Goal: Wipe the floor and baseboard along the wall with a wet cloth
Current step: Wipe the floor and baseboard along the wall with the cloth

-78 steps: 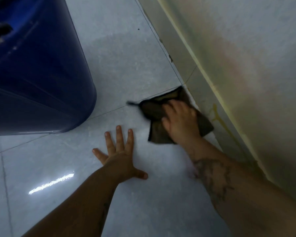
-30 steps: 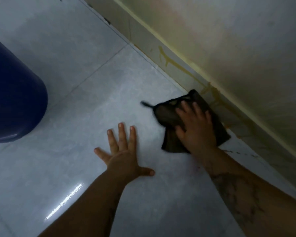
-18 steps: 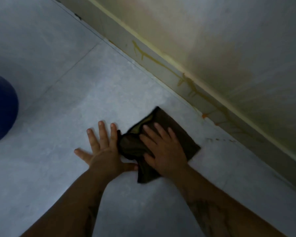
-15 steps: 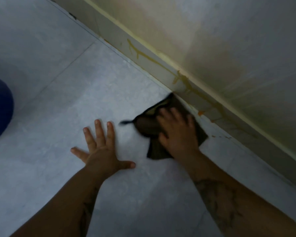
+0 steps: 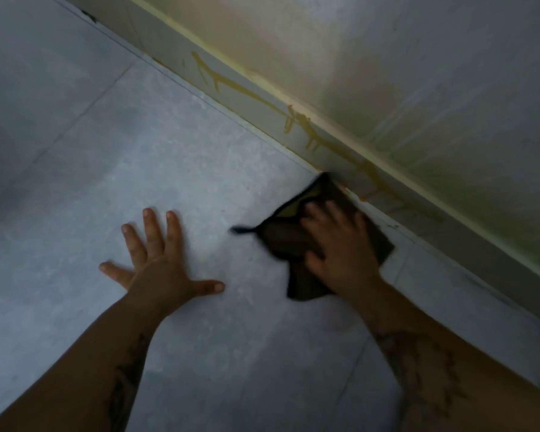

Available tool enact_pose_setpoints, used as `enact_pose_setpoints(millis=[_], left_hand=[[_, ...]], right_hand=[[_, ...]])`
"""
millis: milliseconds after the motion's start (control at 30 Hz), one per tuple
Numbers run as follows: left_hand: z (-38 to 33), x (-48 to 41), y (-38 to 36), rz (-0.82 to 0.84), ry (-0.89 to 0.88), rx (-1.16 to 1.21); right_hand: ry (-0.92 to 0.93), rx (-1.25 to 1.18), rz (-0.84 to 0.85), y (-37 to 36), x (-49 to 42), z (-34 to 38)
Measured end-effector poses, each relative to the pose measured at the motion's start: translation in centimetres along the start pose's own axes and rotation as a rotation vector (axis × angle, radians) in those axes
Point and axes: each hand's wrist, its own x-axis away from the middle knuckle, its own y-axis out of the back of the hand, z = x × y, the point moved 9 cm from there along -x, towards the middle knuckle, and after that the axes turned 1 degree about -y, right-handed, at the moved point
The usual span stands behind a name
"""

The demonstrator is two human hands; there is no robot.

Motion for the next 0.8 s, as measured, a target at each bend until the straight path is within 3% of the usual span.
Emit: enact_pose_setpoints(millis=[100,200,267,333,400,533,633,700,800], left_hand=[[0.1,0.0,-0.2,0.005,0.001,-0.006],[0.0,-0.1,-0.1,0.011,0.009,-0.008],[-0.1,0.0,-0.1,0.009,0.017,-0.01],[0.0,0.1,-0.2,-0.013,0.01,-0.023],[-0.1,0.1,-0.2,-0.022,-0.002,-0.029],[-0.1,0.1,-0.2,-0.018,0.002,-0.04],[-0.1,0.0,-0.1,-0.019,0.013,-0.038],[0.0,0.0,-0.1,-0.019,0.016,-0.035],[0.0,0.1,-0.2,-0.018,0.012,-0.039]], right_hand=[[-0.389,-0.025,-0.067,0.5,4.9,-6.0],[-0.6,-0.078,-0.105,-0.5,9.7,-2.5],[-0.427,-0.119,-0.091,-1.1,8.6,2.8],[-0.086,-0.121,-0.07,-1.0,5.7,6.6],[0.084,-0.041,-0.073,0.0,2.4,5.2],[-0.38,0.023,-0.084,1.0,4.0,-6.3],[-0.577,-0.008,-0.078,0.0,10.4,-6.2],[-0.568,-0.051,-0.096,-0.9,12.5,-2.5],[-0.309,-0.132,-0.145,-1.0,9.6,2.8]])
